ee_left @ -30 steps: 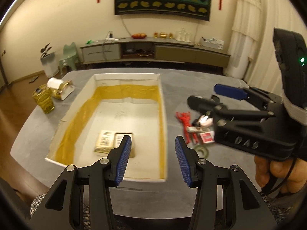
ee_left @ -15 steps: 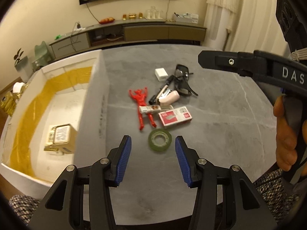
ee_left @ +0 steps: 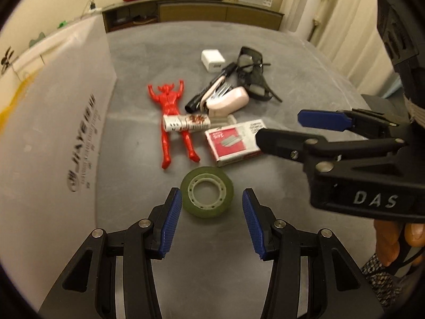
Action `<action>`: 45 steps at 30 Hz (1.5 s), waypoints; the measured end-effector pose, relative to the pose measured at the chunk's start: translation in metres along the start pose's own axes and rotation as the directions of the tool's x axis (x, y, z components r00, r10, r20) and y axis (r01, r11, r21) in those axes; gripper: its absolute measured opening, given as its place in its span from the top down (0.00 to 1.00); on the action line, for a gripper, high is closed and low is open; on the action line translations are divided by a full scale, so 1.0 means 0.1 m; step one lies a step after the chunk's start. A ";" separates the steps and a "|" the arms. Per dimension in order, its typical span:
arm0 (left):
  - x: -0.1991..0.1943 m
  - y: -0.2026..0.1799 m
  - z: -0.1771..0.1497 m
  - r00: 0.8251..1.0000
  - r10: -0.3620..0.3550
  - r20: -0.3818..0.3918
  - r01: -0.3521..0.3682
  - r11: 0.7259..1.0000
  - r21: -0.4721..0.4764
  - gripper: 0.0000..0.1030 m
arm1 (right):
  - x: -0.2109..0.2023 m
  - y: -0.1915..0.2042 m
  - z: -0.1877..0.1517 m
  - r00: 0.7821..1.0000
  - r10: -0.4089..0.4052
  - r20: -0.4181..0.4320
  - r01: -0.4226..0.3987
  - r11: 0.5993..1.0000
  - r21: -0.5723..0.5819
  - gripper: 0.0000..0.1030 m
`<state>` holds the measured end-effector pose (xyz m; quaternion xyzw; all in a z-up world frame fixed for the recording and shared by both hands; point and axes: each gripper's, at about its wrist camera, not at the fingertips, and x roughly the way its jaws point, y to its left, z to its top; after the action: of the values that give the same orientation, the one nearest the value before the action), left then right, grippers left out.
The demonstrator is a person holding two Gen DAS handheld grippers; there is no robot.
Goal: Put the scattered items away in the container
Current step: 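Grasp the green tape roll with the left gripper while the right grasps the staples box, then lift and carry the tape roll and staples box over the white box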
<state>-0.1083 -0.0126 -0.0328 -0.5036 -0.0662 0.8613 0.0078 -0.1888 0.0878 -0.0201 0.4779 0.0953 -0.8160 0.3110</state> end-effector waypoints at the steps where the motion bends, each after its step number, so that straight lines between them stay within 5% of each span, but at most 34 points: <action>1: 0.04 0.04 -0.01 1.000 0.001 -0.004 -0.001 1.000 -0.013 0.51 | 0.07 -0.01 0.00 1.000 0.001 -0.012 -0.001 1.000 0.002 0.32; 10: 0.05 0.15 -0.07 0.999 -0.028 0.020 0.029 0.999 -0.022 0.50 | 0.30 0.14 0.07 1.000 0.021 -0.007 -0.021 1.000 -0.013 0.23; 19: 0.05 0.23 -0.06 0.999 -0.017 0.040 0.017 1.000 -0.019 0.50 | 0.44 0.13 0.06 0.989 -0.137 -0.048 0.132 0.988 -0.084 0.25; 24: 0.08 0.18 -0.04 0.996 -0.075 0.042 0.076 0.997 -0.013 0.50 | 0.29 -0.14 -0.01 0.995 -0.081 -0.059 0.080 0.997 -0.006 0.27; 29: 0.13 0.08 0.00 0.997 -0.047 0.062 0.045 0.999 0.030 0.50 | 0.24 -0.09 -0.15 0.989 -0.146 -0.030 0.143 0.987 -0.077 0.22; 32: 0.13 0.10 0.01 0.997 -0.062 0.055 0.061 0.998 0.035 0.50 | 0.20 -0.09 -0.15 0.990 -0.134 -0.034 0.132 0.989 -0.060 0.32; 45: -0.21 0.02 0.00 0.990 -0.048 0.132 0.038 0.996 0.082 0.51 | -0.05 -0.13 -0.06 0.999 -0.036 0.010 0.036 0.999 0.017 0.32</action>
<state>-0.0979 -0.0166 -0.0148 -0.4427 -0.0433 0.8947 0.0418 -0.1908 0.1030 -0.0214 0.4745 0.0952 -0.8247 0.2926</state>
